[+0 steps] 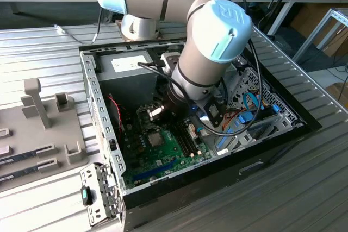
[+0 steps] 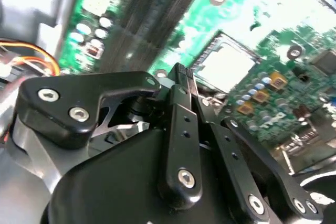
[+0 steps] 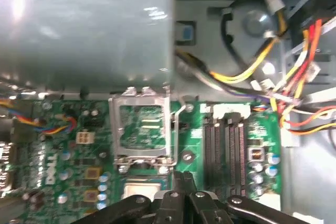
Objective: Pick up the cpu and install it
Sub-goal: 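Place the cpu into insertion slot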
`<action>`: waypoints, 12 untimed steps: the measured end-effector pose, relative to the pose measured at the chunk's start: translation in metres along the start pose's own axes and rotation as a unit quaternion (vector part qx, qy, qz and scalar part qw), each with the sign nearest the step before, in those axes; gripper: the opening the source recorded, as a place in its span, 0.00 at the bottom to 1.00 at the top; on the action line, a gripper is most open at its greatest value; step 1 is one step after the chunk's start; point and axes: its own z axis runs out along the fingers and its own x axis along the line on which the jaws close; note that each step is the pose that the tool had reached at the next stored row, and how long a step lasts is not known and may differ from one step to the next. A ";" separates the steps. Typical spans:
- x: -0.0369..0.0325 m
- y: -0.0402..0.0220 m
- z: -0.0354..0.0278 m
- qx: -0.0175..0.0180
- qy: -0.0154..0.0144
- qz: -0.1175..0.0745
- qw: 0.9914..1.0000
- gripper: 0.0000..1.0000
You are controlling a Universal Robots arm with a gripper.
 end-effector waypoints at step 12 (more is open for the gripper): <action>-0.0156 0.0000 -0.0009 0.000 0.006 0.001 1.000 0.11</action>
